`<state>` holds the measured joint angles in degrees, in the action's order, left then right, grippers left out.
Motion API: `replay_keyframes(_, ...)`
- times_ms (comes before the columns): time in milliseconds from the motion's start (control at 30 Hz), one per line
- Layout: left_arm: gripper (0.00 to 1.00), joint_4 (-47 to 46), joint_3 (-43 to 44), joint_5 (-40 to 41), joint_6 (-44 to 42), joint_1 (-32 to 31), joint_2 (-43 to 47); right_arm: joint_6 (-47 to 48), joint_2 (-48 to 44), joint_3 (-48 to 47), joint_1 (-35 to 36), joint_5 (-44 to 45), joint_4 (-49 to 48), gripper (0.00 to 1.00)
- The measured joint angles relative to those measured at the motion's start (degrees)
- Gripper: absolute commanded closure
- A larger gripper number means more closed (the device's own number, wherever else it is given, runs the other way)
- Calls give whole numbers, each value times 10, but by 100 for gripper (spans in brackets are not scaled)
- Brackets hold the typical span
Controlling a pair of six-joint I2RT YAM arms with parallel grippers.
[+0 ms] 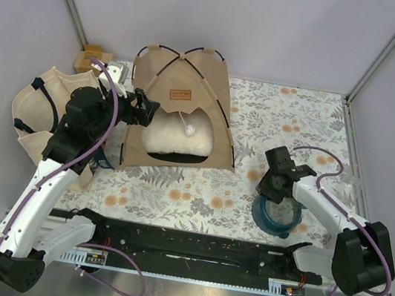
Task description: Set up the pet tent
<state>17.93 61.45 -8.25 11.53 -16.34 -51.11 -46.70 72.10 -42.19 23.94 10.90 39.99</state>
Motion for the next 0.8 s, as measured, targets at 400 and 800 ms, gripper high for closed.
replay_keyframes(400, 15, 5, 1, 8, -19, 0, -11, 7, 137, -159, -2, 24, -60, 73)
replay_keyframes(800, 15, 6, 5, 10, -21, 0, -27, -84, 244, -205, -42, 44, -153, 82)
